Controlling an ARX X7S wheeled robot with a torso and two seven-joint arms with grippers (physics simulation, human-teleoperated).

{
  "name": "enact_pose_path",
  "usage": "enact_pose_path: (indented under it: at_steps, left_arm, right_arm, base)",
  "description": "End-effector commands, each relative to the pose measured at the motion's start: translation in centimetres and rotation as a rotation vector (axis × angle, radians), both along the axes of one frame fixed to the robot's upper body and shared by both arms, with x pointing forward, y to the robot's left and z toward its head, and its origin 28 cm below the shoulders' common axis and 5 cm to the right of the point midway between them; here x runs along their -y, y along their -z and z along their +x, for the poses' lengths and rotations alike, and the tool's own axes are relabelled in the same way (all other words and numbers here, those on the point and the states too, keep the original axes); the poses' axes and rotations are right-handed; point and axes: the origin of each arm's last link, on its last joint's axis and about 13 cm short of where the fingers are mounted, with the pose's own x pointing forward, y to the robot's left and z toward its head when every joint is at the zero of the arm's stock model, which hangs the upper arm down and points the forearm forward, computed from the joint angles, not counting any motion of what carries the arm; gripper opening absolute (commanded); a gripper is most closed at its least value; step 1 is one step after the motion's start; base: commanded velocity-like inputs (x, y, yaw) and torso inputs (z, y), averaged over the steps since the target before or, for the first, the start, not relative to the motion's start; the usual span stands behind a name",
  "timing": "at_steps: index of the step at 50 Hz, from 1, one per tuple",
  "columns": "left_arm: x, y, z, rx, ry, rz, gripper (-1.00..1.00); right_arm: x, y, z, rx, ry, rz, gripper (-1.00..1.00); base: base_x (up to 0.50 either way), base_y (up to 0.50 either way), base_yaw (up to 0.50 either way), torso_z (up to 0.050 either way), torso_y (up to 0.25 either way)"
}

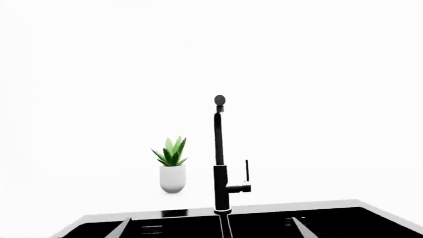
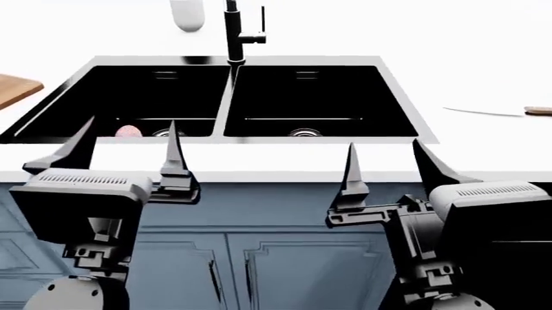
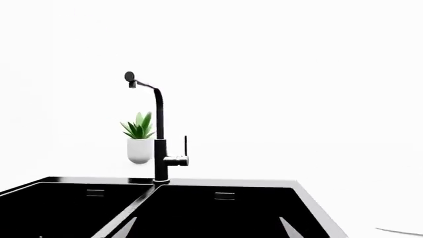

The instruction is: Pick the vegetables from the sink and place them on the cutting board.

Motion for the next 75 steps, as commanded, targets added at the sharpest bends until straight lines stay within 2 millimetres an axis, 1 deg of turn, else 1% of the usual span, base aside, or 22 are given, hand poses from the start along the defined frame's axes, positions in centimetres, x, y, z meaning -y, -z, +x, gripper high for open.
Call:
enact_pose_path:
  at_steps: [1, 15, 18, 19, 23, 25, 28, 30, 33, 35, 37, 41, 51, 58, 69, 75]
  left_arm:
    - [0.2, -0.5, -0.2, 0.011, -0.010, 0.043, 1.00]
    - [0.5, -0.4, -0.3, -0.008, 0.019, 0.060, 1.00]
    - [0.3, -0.4, 0.2, -0.034, 0.011, 0.047, 1.00]
    - [0.1, -0.7, 0.6, -0.037, 0.003, 0.048, 1.00]
    - [-0.7, -3.6, 3.5, -0.061, -0.044, 0.010, 1.00]
    - [-1.0, -5.0, 5.6, -0.089, -0.072, -0.010, 1.00]
    - [-1.3, -6.5, 8.2, -0.127, -0.092, -0.016, 1.00]
    - [-1.3, -6.9, 10.0, -0.171, -0.085, -0.019, 1.00]
    - [-1.7, -6.6, 12.9, -0.260, -0.074, -0.087, 1.00]
    - [-1.9, -6.4, 14.0, -0.301, -0.072, -0.126, 1.00]
    - [-2.2, -6.4, 14.6, -0.316, -0.078, -0.140, 1.00]
    - [-2.7, -6.4, 15.0, -0.323, -0.099, -0.150, 1.00]
    - [-3.1, -7.1, 15.0, -0.309, -0.127, -0.133, 1.00]
    - [-3.2, -7.2, 14.8, -0.304, -0.124, -0.138, 1.00]
    - [-3.2, -6.8, 14.9, -0.316, -0.111, -0.129, 1.00]
    - [-3.1, -6.8, 14.8, -0.314, -0.104, -0.105, 1.00]
  right_arm:
    - [-0.1, -0.5, -0.4, 0.016, -0.011, -0.016, 1.00]
    - [-0.1, -0.4, -0.4, 0.027, -0.006, -0.038, 1.00]
    - [0.3, -0.6, -0.2, 0.031, 0.014, -0.039, 1.00]
    - [0.5, -0.9, 0.1, 0.029, 0.024, -0.052, 1.00]
    - [1.8, -4.2, 2.5, 0.010, 0.054, -0.101, 1.00]
    - [2.4, -5.9, 4.5, -0.023, 0.077, -0.127, 1.00]
    - [3.2, -7.4, 7.5, -0.084, 0.102, -0.140, 1.00]
    - [3.8, -7.9, 9.6, -0.124, 0.112, -0.148, 1.00]
    - [4.6, -7.8, 12.4, -0.193, 0.125, -0.098, 1.00]
    - [5.0, -7.7, 13.6, -0.229, 0.145, -0.088, 1.00]
    - [5.2, -7.5, 14.4, -0.253, 0.157, -0.075, 1.00]
    - [5.4, -7.4, 14.9, -0.282, 0.172, -0.065, 1.00]
    - [5.5, -7.8, 14.8, -0.304, 0.186, -0.073, 1.00]
    - [5.4, -7.7, 14.8, -0.308, 0.185, -0.087, 1.00]
    - [5.4, -7.3, 14.9, -0.325, 0.168, -0.088, 1.00]
    - [5.4, -7.7, 14.6, -0.325, 0.159, -0.112, 1.00]
  base:
    - [0.01, 0.50, 0.00, 0.000, 0.000]
    - [0.03, 0.50, 0.00, 0.000, 0.000]
    - [0.27, 0.48, 0.00, 0.000, 0.000]
    - [0.41, 0.35, 0.00, 0.000, 0.000]
    - [0.50, 0.09, 0.00, 0.000, 0.000]
    - [0.50, 0.00, 0.00, 0.000, 0.000]
    - [0.50, 0.00, 0.00, 0.000, 0.000]
    - [0.50, 0.00, 0.00, 0.000, 0.000]
    - [0.50, 0.00, 0.00, 0.000, 0.000]
    - [0.50, 0.00, 0.00, 0.000, 0.000]
    - [0.50, 0.00, 0.00, 0.000, 0.000]
    - [0.50, 0.00, 0.00, 0.000, 0.000]
    - [0.50, 0.00, 0.00, 0.000, 0.002]
    - [0.50, 0.00, 0.00, 0.000, 0.000]
    - [0.50, 0.00, 0.00, 0.000, 0.001]
    - [0.50, 0.00, 0.00, 0.000, 0.002]
